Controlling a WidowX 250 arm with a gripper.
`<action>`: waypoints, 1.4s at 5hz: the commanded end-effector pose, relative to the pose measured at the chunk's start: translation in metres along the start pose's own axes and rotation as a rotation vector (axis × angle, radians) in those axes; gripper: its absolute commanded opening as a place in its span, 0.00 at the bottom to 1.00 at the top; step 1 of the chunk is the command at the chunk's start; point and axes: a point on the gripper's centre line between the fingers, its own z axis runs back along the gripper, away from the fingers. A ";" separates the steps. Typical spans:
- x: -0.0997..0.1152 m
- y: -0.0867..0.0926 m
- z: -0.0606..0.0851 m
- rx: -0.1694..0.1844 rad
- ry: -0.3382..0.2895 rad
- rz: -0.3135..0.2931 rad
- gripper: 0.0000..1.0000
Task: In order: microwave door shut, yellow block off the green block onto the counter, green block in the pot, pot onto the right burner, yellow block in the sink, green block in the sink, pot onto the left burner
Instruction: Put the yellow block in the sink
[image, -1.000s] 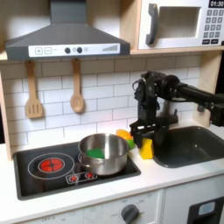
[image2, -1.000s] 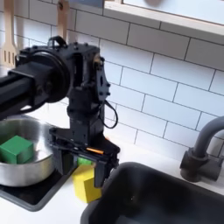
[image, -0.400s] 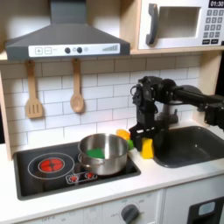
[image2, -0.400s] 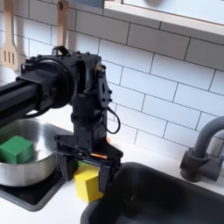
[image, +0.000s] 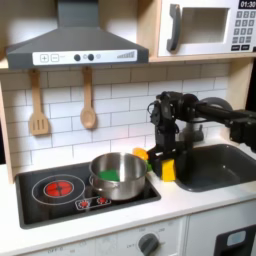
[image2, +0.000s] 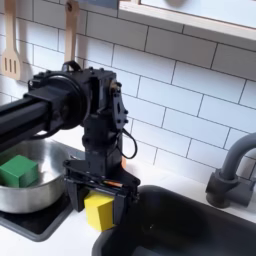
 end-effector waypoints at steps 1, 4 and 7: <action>-0.001 0.000 -0.003 -0.004 0.003 0.003 0.00; -0.001 -0.023 0.014 0.036 -0.031 -0.182 0.00; -0.002 -0.073 0.005 0.034 -0.022 -0.377 0.00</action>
